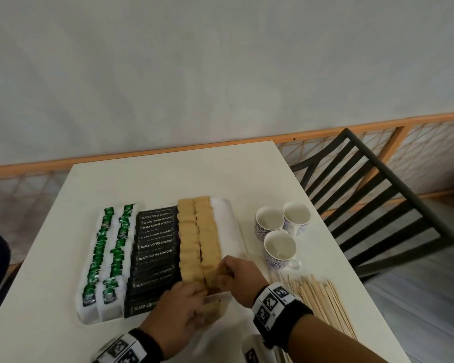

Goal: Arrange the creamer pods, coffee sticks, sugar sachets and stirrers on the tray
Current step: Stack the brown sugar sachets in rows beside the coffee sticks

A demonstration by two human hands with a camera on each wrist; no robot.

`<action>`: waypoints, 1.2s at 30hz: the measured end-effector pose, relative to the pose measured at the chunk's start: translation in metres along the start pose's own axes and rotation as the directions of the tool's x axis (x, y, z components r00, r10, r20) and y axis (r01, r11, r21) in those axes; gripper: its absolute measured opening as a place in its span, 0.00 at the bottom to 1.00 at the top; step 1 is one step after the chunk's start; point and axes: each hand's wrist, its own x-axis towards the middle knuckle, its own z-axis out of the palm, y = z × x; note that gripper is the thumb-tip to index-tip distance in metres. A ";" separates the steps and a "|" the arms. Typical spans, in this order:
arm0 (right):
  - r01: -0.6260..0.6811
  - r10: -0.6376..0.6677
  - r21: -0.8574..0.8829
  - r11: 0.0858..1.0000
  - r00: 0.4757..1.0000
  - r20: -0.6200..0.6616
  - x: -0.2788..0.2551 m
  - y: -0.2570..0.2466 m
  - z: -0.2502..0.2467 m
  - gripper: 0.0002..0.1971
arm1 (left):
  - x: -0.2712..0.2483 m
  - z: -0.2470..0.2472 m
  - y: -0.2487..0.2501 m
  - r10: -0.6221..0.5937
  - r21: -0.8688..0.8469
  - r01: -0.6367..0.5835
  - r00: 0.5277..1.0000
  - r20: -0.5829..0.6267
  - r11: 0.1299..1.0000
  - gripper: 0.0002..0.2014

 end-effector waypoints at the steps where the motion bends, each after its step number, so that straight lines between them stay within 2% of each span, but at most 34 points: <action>1: 0.006 -0.005 -0.041 0.999 0.999 0.036 0.002 0.000 0.002 0.06 | 0.002 0.000 -0.001 -0.002 0.019 0.002 1.000 0.018 1.000 0.18; 4: 0.029 -0.017 -0.162 0.986 0.997 0.076 0.007 0.002 0.006 0.09 | 0.006 -0.004 -0.001 -0.007 0.062 0.002 0.997 0.080 0.998 0.15; 7: 0.021 -0.011 -0.196 0.980 0.998 0.057 0.012 0.002 0.009 0.06 | 0.009 -0.006 0.002 -0.023 0.143 0.007 0.994 0.106 0.990 0.15; 11: -0.024 0.027 -0.181 0.983 1.000 0.016 0.017 0.001 0.011 0.09 | 0.012 -0.005 0.002 -0.027 0.153 0.015 0.996 0.079 0.988 0.14; 15: 0.000 0.010 -0.209 0.978 0.999 0.043 0.019 0.001 0.008 0.11 | 0.012 -0.008 0.001 -0.045 0.166 0.036 0.998 0.051 0.985 0.13; 19: -0.020 0.040 -0.241 0.970 0.996 0.079 0.021 -0.001 0.008 0.10 | 0.009 -0.005 -0.005 -0.051 0.109 0.047 0.998 0.028 0.993 0.12; 22: -0.071 0.088 -0.233 0.970 0.994 0.062 0.022 0.000 0.012 0.08 | 0.009 -0.008 -0.005 -0.124 -0.039 0.125 0.992 0.029 0.991 0.15; 24: -0.108 0.117 -0.196 0.975 0.993 0.032 0.021 -0.001 0.012 0.09 | 0.009 -0.015 -0.004 -0.177 -0.120 0.183 0.983 0.052 0.976 0.19; 28: -0.128 0.127 -0.010 0.992 0.990 -0.055 0.015 -0.004 0.009 0.20 | 0.011 -0.028 -0.005 -0.272 -0.283 0.277 0.961 0.057 0.918 0.19; 30: -0.065 0.067 0.031 0.997 0.994 -0.089 0.013 -0.007 0.004 0.14 | 0.011 -0.030 -0.010 -0.293 -0.347 0.286 0.956 0.034 0.893 0.20; 31: -0.032 0.034 0.034 0.999 0.997 -0.073 0.012 -0.008 0.002 0.10 | 0.010 -0.030 -0.012 -0.298 -0.377 0.284 0.954 0.021 0.882 0.20; 32: -0.007 0.009 0.060 0.998 1.000 -0.022 0.011 -0.009 -0.001 0.11 | 0.011 -0.030 -0.014 -0.301 -0.406 0.279 0.954 0.011 0.870 0.20; 34: -0.015 -0.009 0.204 0.979 0.993 0.115 0.009 -0.009 -0.004 0.16 | 0.013 -0.030 -0.014 -0.301 -0.459 0.265 0.954 -0.004 0.848 0.19; 36: -0.031 -0.031 0.295 0.955 0.978 0.204 0.005 -0.010 -0.006 0.11 | 0.016 -0.029 -0.011 -0.294 -0.488 0.243 0.955 -0.029 0.838 0.19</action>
